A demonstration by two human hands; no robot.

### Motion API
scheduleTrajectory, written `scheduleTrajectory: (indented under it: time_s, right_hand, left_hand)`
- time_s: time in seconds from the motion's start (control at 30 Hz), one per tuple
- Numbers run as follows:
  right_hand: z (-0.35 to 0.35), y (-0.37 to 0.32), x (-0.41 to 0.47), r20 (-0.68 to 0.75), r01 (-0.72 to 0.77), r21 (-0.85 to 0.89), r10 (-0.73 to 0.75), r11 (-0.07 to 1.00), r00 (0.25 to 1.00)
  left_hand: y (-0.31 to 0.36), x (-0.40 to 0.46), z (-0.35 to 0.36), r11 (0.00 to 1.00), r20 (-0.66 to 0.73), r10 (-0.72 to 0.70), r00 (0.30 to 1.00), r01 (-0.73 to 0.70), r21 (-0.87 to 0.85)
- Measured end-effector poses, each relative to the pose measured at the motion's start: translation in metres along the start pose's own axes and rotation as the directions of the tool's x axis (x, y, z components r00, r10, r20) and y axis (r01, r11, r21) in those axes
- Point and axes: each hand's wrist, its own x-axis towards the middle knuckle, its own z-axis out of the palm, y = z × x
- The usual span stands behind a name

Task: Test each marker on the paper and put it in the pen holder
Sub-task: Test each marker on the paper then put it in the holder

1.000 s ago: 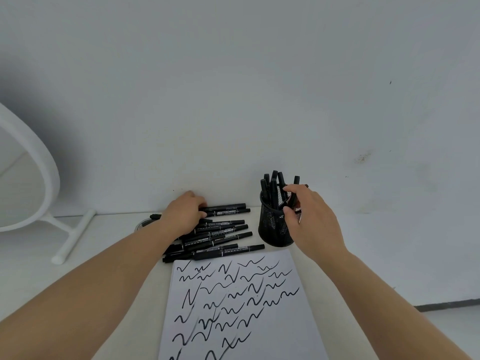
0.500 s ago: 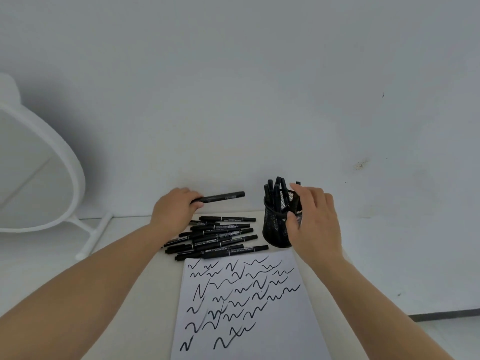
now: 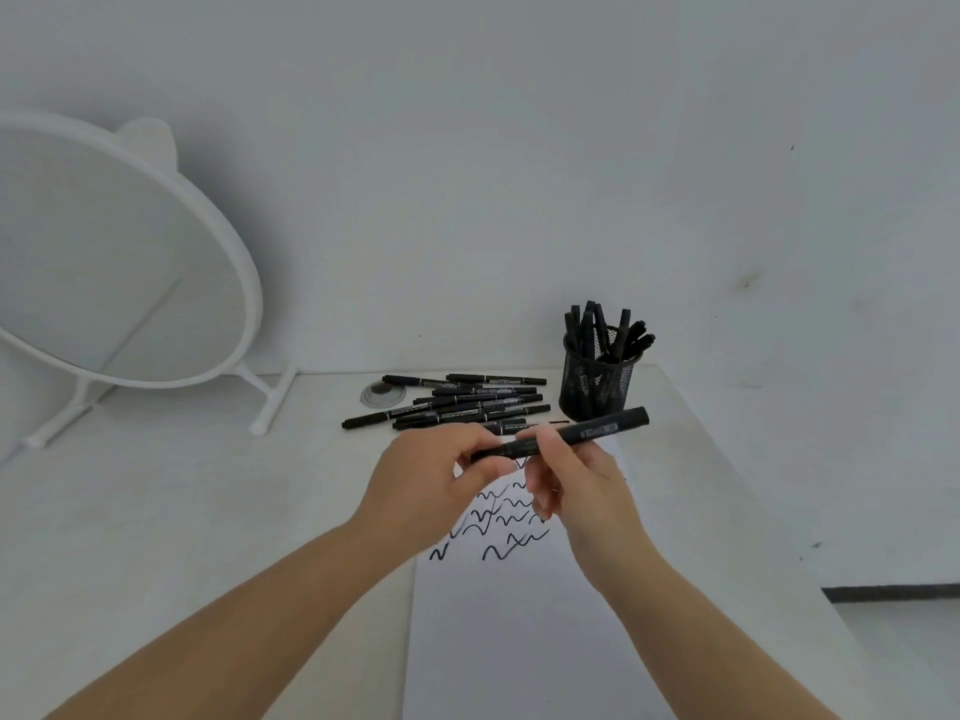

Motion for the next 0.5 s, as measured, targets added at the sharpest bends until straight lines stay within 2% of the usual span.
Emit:
scheduleTrajectory:
  time_s: [0.17, 0.33, 0.4, 0.5]
  right_hand:
    - [0.012, 0.008, -0.021, -0.147, -0.061, 0.130, 0.080, 0.990, 0.986]
    - [0.011, 0.015, -0.034, -0.185, -0.069, 0.065, 0.080, 0.996, 0.979]
    - [0.011, 0.016, -0.039, -0.174, -0.088, 0.049, 0.095, 0.995, 0.980]
    - [0.010, 0.015, -0.041, -0.149, -0.150, 0.089, 0.162, 0.985, 0.975]
  left_hand:
    - [0.007, -0.026, 0.013, 0.982, -0.039, 0.045, 0.998, -0.037, 0.185]
    - [0.009, -0.052, 0.018, 0.941, 0.039, 0.047, 0.998, -0.057, 0.334]
    - [0.011, -0.060, 0.020, 0.937, 0.081, 0.013, 0.997, -0.040, 0.347]
    - [0.016, -0.064, 0.020, 0.962, 0.130, -0.080, 0.988, 0.043, 0.268]
